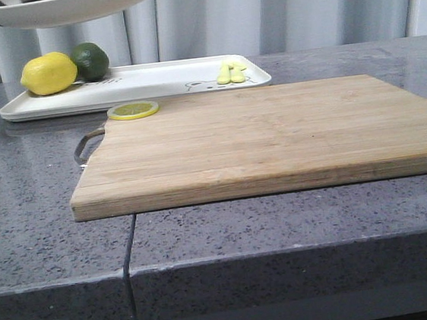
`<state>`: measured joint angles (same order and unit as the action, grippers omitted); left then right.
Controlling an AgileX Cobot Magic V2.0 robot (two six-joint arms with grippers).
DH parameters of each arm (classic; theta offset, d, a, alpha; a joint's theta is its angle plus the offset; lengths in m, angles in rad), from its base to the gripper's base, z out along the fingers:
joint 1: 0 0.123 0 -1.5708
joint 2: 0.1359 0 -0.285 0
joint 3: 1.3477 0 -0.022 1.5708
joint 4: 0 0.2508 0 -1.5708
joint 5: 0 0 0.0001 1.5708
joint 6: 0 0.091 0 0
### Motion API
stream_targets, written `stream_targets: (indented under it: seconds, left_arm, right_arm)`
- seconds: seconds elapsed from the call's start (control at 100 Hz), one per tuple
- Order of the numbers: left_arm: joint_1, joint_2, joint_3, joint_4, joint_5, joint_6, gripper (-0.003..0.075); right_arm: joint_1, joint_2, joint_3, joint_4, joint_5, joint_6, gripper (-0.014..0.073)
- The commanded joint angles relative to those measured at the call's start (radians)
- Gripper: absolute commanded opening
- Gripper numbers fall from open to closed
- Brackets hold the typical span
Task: Place bread and move sandwich to tray
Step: 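Lift the plate with the left gripper and carry it over the tray, then lower the plate onto the white tray with the left gripper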
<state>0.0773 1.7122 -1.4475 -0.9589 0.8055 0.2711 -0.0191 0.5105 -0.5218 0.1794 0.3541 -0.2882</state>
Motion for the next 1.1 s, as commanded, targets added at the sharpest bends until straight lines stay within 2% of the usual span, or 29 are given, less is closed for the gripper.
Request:
stream_targets:
  seconds: [0.0,0.19,0.51,0.75,1.09]
  left_arm:
    - [-0.016,0.031,-0.129,-0.084,0.017,-0.032,-0.002]
    - [-0.034,0.184,-0.308,-0.08,0.091,-0.069,-0.002]
    - [-0.077,0.339,-0.501,0.002,0.067,-0.137,-0.002]
    - [-0.109,0.404,-0.565,0.018,0.027,-0.159,-0.002]
    - [-0.115,0.424,-0.575,0.081,-0.045,-0.206,-0.002]
  right_arm:
    - [-0.004,0.0,-0.025,-0.006,-0.083,0.0,0.0361]
    - [-0.004,0.0,-0.025,-0.006,-0.082,0.0,0.0361]
    - [-0.004,0.0,-0.025,-0.006,-0.083,0.0,0.0361]
    - [-0.004,0.0,-0.025,-0.006,-0.083,0.0,0.0361]
    - [-0.004,0.0,-0.025,-0.006,-0.083,0.0,0.0361]
